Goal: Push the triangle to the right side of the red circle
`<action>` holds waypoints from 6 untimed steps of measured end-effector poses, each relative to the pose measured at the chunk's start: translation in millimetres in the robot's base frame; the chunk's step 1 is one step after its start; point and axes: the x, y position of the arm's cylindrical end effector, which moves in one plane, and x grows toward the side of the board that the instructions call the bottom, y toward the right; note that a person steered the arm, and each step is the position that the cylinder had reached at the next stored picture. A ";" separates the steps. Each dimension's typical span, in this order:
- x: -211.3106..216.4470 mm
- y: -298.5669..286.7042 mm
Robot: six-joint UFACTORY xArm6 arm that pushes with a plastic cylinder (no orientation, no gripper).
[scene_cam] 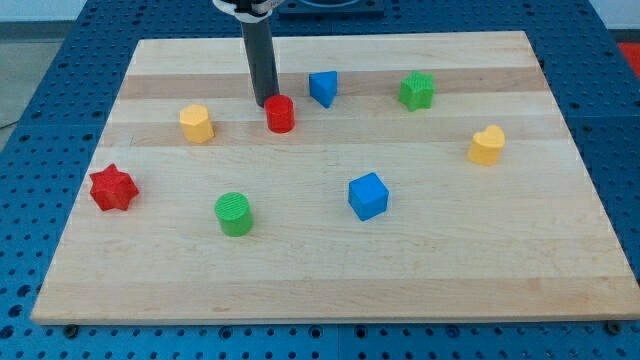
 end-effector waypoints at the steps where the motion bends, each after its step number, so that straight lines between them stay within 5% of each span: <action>1: -39.3 20.4; 5: 5.4 61.5; 6: -25.1 84.6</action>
